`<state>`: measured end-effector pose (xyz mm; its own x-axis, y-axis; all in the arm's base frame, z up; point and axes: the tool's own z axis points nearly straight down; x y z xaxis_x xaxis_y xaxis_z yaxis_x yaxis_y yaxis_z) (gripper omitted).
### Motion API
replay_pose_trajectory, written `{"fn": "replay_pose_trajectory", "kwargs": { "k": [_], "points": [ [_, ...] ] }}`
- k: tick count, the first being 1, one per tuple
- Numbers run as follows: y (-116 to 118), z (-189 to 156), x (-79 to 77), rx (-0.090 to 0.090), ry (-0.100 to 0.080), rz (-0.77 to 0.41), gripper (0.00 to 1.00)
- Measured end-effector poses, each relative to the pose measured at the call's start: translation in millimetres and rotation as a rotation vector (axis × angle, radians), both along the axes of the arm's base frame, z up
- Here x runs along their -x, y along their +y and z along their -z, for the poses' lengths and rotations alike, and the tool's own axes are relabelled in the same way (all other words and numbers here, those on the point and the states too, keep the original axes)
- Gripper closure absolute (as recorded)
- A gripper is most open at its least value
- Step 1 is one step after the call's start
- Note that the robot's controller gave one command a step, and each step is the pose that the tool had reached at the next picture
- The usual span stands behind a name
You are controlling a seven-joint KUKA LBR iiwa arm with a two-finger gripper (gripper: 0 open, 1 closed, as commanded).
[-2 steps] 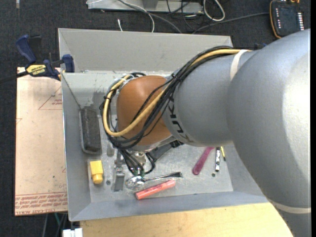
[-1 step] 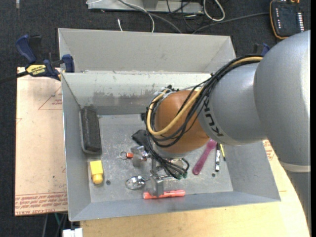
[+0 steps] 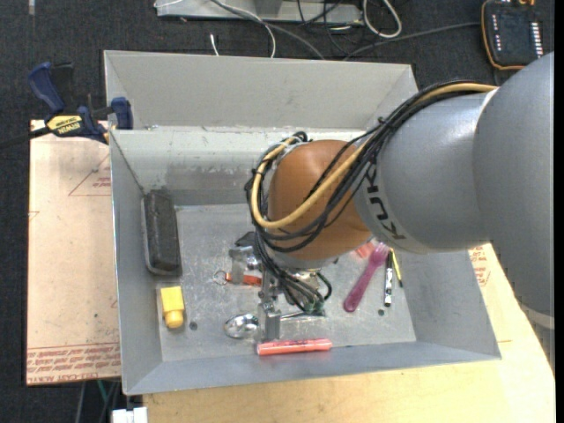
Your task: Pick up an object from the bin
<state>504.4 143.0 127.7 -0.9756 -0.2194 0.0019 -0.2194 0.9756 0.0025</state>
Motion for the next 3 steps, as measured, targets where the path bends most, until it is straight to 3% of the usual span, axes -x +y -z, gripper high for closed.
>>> {"fn": "replay_pose_trajectory", "kwargs": {
  "k": [1, 2, 3],
  "points": [
    [-32, 28, 21.5, 0.002, -0.002, -0.126, 0.00],
    [-49, 54, 19.2, -0.007, -0.026, 0.037, 0.00],
    [-50, 58, 22.4, -0.001, -0.004, -0.046, 1.00]
  ]
}}
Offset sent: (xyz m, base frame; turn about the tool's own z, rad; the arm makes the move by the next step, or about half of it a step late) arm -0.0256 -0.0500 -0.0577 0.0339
